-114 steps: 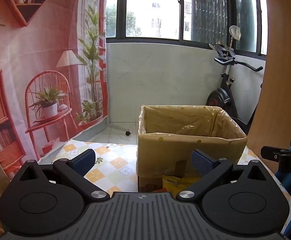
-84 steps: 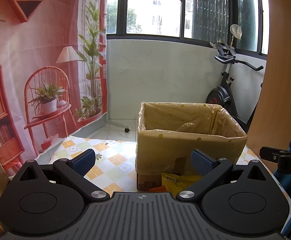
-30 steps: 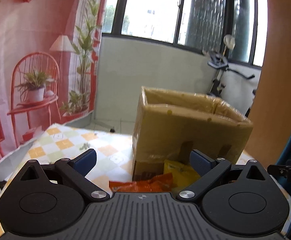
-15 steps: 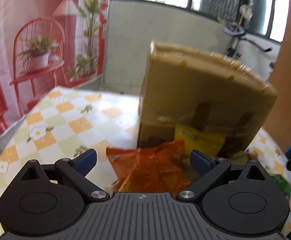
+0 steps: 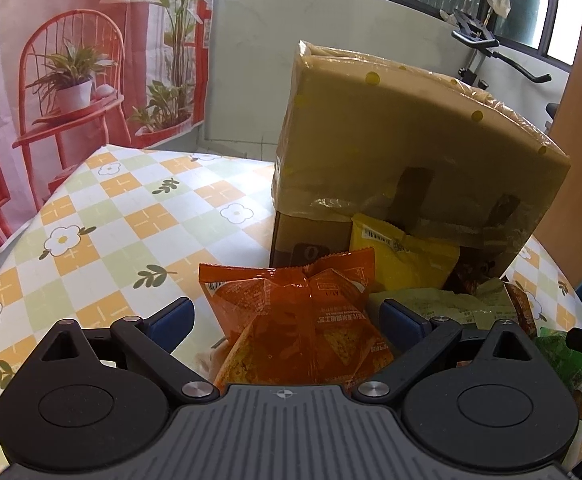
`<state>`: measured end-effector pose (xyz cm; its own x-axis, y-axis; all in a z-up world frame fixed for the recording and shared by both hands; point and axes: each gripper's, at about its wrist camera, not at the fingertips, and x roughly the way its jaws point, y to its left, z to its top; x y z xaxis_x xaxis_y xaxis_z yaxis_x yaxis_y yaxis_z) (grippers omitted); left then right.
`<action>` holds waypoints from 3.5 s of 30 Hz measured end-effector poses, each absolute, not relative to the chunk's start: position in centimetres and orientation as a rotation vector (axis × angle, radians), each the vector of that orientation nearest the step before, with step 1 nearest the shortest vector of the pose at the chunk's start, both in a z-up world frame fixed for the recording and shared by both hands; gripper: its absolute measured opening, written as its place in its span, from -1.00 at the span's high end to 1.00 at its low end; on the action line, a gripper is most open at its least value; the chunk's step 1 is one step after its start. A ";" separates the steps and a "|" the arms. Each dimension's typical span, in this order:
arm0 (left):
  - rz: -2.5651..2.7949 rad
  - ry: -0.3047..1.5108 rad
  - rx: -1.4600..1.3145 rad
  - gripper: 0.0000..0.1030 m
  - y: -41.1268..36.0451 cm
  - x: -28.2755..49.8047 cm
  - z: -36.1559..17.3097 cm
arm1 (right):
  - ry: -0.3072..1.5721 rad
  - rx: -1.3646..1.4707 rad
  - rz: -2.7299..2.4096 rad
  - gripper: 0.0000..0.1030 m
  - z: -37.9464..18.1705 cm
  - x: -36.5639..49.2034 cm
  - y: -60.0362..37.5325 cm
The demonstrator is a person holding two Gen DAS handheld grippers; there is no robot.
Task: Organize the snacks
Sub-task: 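Lower both tools toward the snack bags in front of the box, then grasp the orange chip bag with left tool while right tool grasps green bag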
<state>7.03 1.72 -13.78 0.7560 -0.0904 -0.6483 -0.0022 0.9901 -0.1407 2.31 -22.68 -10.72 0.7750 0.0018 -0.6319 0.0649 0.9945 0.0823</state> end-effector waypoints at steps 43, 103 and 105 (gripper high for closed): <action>-0.086 0.796 -0.208 -0.90 2.3 8.3 -16.5 | 0.755 0.048 -0.078 -0.95 -16.2 2.6 -25.3; -0.160 0.550 -0.195 -0.53 3.8 4.5 -11.4 | 0.532 0.027 -0.041 -0.44 -9.1 0.9 -25.3; -0.171 0.528 -0.187 -0.53 3.7 4.6 -10.5 | 0.499 0.015 -0.016 -0.44 -7.9 1.2 -24.7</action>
